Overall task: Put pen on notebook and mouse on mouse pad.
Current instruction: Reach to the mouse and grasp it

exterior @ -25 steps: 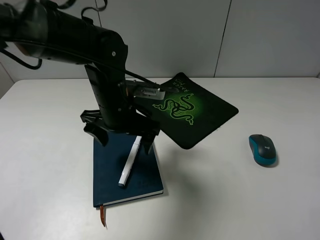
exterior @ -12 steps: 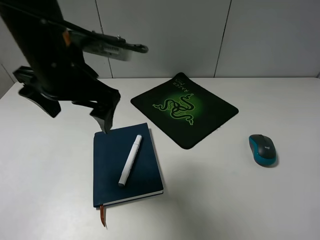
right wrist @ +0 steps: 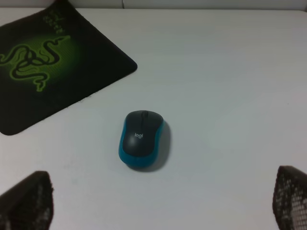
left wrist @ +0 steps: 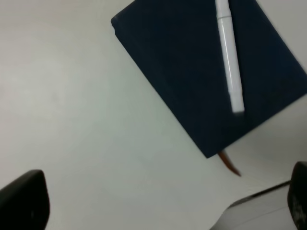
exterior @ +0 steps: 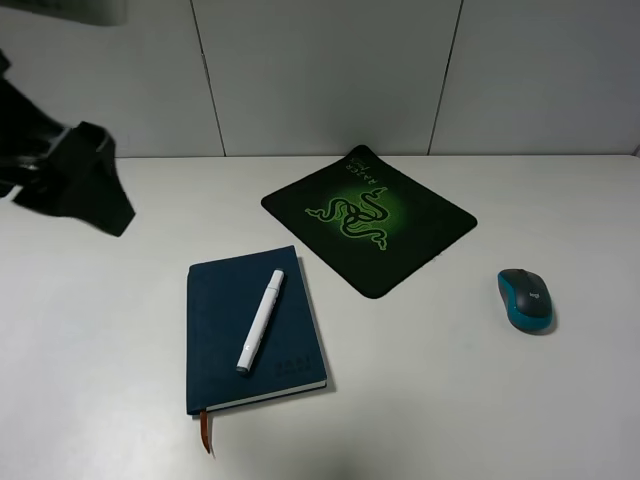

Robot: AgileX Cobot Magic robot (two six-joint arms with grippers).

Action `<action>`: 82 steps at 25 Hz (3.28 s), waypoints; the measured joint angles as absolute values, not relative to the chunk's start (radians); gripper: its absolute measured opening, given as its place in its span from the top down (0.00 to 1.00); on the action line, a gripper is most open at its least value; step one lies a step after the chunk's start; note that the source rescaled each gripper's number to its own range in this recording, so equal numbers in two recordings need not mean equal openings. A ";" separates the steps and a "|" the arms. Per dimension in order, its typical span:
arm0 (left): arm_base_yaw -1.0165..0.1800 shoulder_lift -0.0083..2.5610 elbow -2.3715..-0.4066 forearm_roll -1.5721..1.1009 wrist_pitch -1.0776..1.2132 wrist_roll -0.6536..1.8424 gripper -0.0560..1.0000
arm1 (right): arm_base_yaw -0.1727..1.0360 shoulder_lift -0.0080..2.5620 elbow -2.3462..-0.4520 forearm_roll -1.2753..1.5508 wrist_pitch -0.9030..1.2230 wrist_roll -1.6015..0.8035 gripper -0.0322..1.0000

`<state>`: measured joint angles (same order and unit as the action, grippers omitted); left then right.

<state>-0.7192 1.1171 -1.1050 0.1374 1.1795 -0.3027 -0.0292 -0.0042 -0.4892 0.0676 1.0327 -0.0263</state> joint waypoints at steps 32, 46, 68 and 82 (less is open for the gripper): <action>-0.395 0.241 -0.566 0.118 1.096 -0.117 0.00 | -0.029 -0.004 -0.489 0.068 1.033 -0.025 0.00; -0.156 0.074 -0.485 -0.011 1.061 0.047 0.00 | -0.029 -0.004 -0.489 0.068 1.033 -0.025 0.00; -0.064 -0.007 -0.485 -0.045 1.060 0.099 0.00 | -0.029 -0.004 -0.489 0.068 1.033 -0.025 0.00; -0.064 -0.007 -0.485 -0.045 1.060 0.100 0.00 | -0.029 -0.004 -0.489 0.068 1.033 -0.022 0.00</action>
